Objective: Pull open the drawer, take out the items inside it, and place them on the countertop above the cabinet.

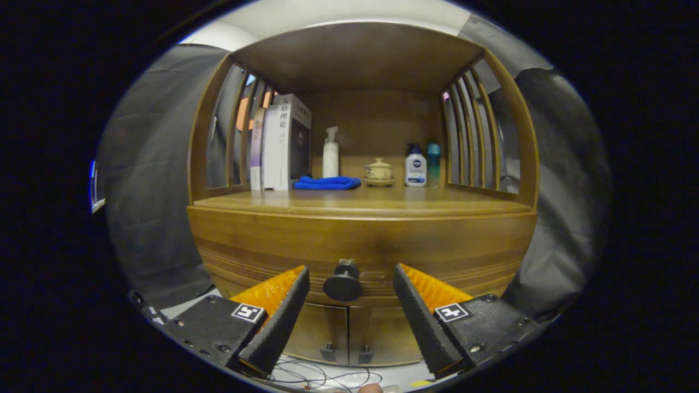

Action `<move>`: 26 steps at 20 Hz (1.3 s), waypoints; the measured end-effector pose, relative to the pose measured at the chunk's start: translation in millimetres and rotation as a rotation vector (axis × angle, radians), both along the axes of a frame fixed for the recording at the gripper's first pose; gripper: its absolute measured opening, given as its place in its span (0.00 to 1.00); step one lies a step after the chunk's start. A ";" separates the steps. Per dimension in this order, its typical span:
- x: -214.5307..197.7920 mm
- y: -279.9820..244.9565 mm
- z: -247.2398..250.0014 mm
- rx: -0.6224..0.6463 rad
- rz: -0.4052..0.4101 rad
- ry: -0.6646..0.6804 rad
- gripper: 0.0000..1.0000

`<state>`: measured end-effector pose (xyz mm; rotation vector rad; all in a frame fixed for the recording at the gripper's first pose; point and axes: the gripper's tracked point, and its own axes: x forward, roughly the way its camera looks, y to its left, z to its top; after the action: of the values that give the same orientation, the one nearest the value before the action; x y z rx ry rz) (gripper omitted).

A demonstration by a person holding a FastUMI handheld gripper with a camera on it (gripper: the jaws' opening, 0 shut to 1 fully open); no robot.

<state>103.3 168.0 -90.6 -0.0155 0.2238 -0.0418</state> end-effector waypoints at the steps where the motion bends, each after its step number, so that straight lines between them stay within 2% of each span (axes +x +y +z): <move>1: 2.6 -1.0 -4.3 0.005 -0.012 0.006 0.99; 7: 16.3 -3.4 -17.0 0.024 -0.039 0.012 0.98; 11: 21.9 5.3 -17.1 0.006 -0.014 0.013 0.91; 14: 23.4 11.2 -17.2 -0.007 0.000 0.010 0.78; 18: 28.2 8.3 -20.2 -0.021 -0.017 0.011 0.53; 23: 25.7 7.3 -20.2 -0.047 -0.038 0.020 0.44; 26: 26.3 8.2 -20.6 -0.017 -0.040 0.016 0.40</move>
<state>129.6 176.2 -111.2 -0.0285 0.2400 -0.0830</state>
